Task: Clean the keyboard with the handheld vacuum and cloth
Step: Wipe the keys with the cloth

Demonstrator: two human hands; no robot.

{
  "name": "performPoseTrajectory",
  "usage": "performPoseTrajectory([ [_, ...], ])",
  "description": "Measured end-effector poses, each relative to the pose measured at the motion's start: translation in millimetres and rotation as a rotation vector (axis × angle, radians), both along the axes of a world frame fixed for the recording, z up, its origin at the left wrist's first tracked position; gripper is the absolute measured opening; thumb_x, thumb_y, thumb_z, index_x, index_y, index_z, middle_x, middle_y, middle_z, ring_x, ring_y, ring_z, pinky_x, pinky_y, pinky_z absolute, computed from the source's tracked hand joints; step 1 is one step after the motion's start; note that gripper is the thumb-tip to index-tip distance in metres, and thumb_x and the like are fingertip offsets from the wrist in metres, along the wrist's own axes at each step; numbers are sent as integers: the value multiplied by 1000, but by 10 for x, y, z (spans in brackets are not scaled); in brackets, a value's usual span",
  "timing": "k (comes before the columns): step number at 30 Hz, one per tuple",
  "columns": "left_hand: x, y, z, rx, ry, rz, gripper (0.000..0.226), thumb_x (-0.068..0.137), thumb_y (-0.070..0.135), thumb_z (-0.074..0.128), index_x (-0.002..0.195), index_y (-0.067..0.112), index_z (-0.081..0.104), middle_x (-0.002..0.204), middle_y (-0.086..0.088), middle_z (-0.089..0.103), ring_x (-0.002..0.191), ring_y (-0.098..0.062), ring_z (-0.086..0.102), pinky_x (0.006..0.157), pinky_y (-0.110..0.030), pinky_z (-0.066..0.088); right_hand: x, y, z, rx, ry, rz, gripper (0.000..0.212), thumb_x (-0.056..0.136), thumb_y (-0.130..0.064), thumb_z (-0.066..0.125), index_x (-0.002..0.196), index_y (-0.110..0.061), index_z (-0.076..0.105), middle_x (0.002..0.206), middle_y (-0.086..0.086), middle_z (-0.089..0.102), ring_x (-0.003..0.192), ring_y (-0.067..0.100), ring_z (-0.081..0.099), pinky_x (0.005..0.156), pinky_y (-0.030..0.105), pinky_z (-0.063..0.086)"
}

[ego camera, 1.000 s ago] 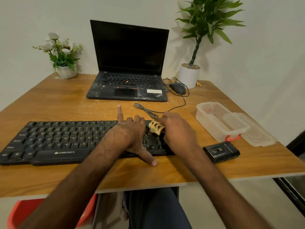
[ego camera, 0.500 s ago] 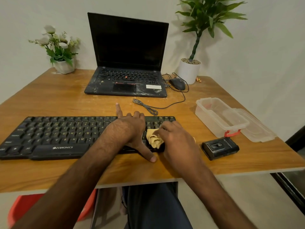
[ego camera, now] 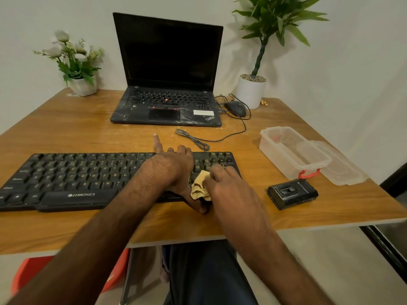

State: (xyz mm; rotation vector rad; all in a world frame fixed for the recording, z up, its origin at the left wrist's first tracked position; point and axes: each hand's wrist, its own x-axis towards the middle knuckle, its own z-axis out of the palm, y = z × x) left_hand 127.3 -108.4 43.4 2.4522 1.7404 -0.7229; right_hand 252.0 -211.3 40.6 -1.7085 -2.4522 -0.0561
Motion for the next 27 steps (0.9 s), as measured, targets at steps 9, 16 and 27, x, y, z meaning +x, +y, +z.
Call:
performPoseTrajectory([
  [9,-68,-34,11,18,-55,-13,152,49,93,64,159,6,5,163,-12,20,150,-33,22,108,-74,-20,-121,372,57,103,92,-89,31,93,-7,58,123,-13,61,124,1,50,115,18,44,84,28,41],
  [16,-55,-24,0,18,-59,-26,149,50,92,65,157,6,7,161,-12,23,149,-33,23,107,-75,-21,80,182,-13,-17,92,6,36,89,-11,64,125,-14,63,124,-3,48,113,15,40,82,24,38],
  [27,-229,63,149,-179,-88,22,154,53,73,82,158,19,-18,169,-2,-5,155,-24,-5,109,-68,-26,123,243,-55,31,97,16,43,94,-8,59,133,-24,60,125,-8,48,115,10,38,90,20,36],
])
